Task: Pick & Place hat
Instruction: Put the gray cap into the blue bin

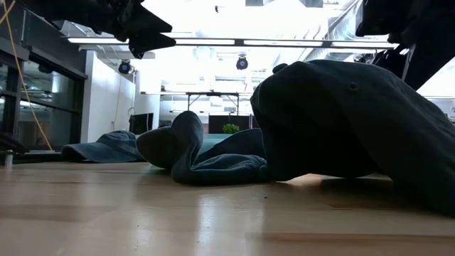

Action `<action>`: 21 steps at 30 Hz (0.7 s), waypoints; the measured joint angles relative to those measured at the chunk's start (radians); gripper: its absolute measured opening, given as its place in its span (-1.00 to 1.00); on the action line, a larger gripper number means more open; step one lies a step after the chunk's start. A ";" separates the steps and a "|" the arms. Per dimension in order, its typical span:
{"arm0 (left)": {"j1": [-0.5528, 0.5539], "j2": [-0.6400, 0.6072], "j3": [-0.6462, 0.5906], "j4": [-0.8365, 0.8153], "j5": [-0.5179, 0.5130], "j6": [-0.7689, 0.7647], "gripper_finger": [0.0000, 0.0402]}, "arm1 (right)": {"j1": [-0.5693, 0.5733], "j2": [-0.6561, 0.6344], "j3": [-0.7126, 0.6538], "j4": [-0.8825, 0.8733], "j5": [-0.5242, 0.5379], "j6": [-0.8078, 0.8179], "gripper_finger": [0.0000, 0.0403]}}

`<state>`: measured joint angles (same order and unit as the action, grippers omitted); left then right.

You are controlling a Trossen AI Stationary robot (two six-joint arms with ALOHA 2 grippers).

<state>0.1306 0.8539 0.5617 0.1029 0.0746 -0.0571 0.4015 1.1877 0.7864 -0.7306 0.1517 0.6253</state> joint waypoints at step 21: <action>0.000 0.000 0.000 0.000 0.000 0.000 0.06 | 0.018 0.257 0.191 -0.471 0.110 0.074 0.18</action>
<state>0.1305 0.8539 0.5617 0.1030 0.0744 -0.0572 0.4199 1.4443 0.9770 -1.2018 0.2616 0.6990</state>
